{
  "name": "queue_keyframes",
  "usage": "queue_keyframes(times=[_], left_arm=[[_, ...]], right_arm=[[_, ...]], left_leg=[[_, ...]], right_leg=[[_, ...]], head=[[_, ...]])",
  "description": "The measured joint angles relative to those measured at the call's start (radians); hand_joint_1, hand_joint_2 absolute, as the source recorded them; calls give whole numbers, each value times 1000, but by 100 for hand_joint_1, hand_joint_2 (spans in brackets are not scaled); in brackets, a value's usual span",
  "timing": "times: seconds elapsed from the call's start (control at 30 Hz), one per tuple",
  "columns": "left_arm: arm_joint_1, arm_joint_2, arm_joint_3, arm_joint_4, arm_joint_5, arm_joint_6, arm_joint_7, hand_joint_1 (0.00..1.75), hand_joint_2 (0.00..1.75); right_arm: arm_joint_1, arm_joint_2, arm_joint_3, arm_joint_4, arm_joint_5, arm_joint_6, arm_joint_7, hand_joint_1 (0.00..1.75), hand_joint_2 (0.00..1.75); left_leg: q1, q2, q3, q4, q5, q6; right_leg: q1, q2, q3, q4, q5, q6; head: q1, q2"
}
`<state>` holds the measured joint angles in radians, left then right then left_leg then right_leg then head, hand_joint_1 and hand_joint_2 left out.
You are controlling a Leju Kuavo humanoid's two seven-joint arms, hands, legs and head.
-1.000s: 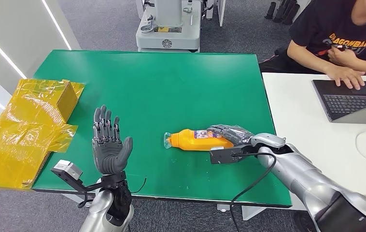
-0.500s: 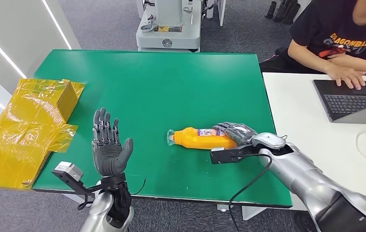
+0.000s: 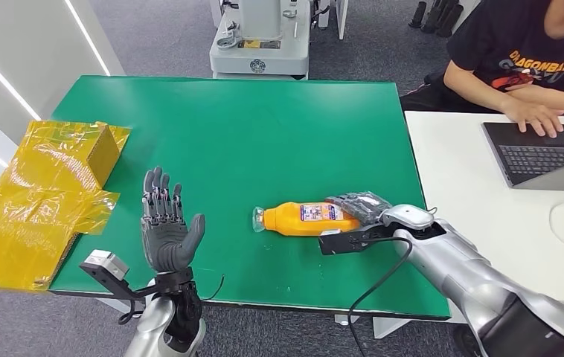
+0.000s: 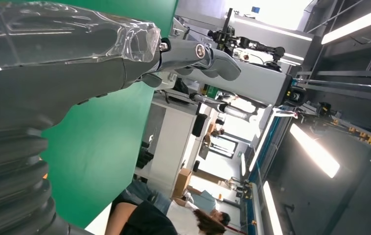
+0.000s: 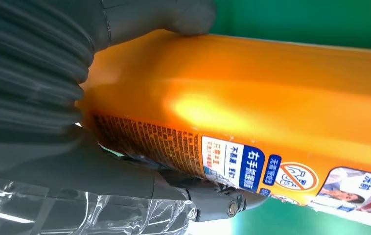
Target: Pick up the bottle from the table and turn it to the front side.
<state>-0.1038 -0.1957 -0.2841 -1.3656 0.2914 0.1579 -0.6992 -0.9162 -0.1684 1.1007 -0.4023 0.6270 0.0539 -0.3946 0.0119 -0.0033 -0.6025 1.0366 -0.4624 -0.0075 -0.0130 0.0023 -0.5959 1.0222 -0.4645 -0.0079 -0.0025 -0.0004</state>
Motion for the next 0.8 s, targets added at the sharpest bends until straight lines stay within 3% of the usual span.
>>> queue_keyframes(times=[0.33, 0.53, 0.8], left_arm=[[3, 0, 0, -5, -1, 11, 0, 0, 175], [13, 0, 0, -21, -1, 28, 0, 0, 175], [7, 2, -9, -16, 22, 46, 0, 0, 175]], right_arm=[[-1, 21, 1, 9, -1, -54, -18, 175, 175], [24, 44, -27, 3, -24, -288, 3, 175, 175], [92, 85, -173, -48, -133, -518, -32, 175, 175]], left_leg=[[0, 0, 0, 0, 0, 0], [0, 0, -1, 0, 0, 0], [0, 0, -2, 0, 0, 0]], right_leg=[[0, 0, 0, 0, 0, 0], [0, 0, -2, 0, 0, 0], [0, 0, -3, 0, 0, 0]], head=[[0, 0], [0, 0], [0, 0]])
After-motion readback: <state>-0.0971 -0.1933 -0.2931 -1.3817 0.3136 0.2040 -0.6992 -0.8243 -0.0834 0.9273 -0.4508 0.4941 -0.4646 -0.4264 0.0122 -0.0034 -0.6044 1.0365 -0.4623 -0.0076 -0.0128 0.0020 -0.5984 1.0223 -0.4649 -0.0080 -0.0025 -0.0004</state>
